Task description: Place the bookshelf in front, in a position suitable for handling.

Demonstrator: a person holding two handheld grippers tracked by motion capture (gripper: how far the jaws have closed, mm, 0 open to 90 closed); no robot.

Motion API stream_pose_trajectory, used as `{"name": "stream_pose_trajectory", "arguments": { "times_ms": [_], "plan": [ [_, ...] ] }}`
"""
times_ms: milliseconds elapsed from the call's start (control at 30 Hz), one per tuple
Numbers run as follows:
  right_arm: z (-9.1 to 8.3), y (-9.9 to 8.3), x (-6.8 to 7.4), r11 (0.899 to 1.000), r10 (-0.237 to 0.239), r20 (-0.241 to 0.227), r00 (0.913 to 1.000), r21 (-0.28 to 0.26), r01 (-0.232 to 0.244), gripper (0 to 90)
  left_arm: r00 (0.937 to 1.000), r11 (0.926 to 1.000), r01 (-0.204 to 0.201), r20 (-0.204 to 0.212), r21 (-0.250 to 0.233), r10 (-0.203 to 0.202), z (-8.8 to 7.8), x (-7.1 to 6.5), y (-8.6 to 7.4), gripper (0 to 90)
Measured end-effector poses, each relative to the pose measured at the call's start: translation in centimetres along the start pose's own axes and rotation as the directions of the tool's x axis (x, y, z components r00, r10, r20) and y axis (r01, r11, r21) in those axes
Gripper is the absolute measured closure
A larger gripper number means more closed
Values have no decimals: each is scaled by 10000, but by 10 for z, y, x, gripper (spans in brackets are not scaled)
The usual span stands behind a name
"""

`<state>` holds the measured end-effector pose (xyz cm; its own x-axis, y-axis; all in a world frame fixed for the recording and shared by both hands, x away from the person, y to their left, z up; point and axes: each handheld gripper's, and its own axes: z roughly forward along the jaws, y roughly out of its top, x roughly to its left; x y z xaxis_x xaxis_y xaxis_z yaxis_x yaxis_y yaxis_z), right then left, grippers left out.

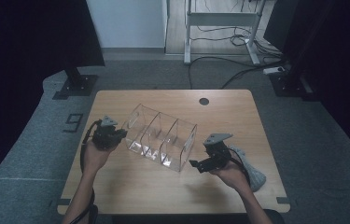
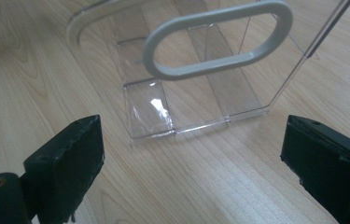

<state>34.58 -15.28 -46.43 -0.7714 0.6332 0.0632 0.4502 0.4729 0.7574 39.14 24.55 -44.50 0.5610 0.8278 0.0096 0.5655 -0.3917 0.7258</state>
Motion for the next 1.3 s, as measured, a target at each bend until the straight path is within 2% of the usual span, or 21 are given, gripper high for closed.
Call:
{"name": "stream_pose_trajectory", "arguments": {
  "times_ms": [100, 300, 633, 900, 967, 1067, 1200, 1300],
  "plan": [
    [0, 0, 0, 10000, 12, 4, 10000, -4, -12, 54, 10000, 10000, -37, 28, -47, 38, -2, -4, -2, 774],
    [0, 1, 2, 10000, 8, -2, 10000, 16, -8, 55, 9994, 9999, 76, 349, -137, -71, -8, -14, -9, 756],
    [1, 2, 4, 10000, -11, 6, 10000, 15, 11, 52, 9978, 9999, -98, 648, -126, 106, -17, -33, -16, 709],
    [4, 2, 5, 10000, -5, 144, 9999, 89, 4, 51, 9942, 9996, -277, 1036, -103, 286, -21, -51, -20, 688],
    [4, 2, 4, 10000, -15, 185, 9998, 88, 13, 53, 9922, 9987, -511, 1130, -87, 518, -21, -56, -21, 679],
    [5, 2, 4, 9999, 66, 286, 9996, 134, -70, 65, 9880, 9945, -970, 1172, -391, 1010, -20, -60, -22, 599],
    [6, 2, 4, 9999, 44, 428, 9991, 114, -49, 96, 9888, 9962, -742, 1262, -459, 795, -22, -56, -22, 496],
    [6, 3, 4, 10000, 70, 494, 9988, 38, -72, 127, 9885, 9957, -781, 1256, -504, 839, -27, -51, -25, 403]
  ]
}}
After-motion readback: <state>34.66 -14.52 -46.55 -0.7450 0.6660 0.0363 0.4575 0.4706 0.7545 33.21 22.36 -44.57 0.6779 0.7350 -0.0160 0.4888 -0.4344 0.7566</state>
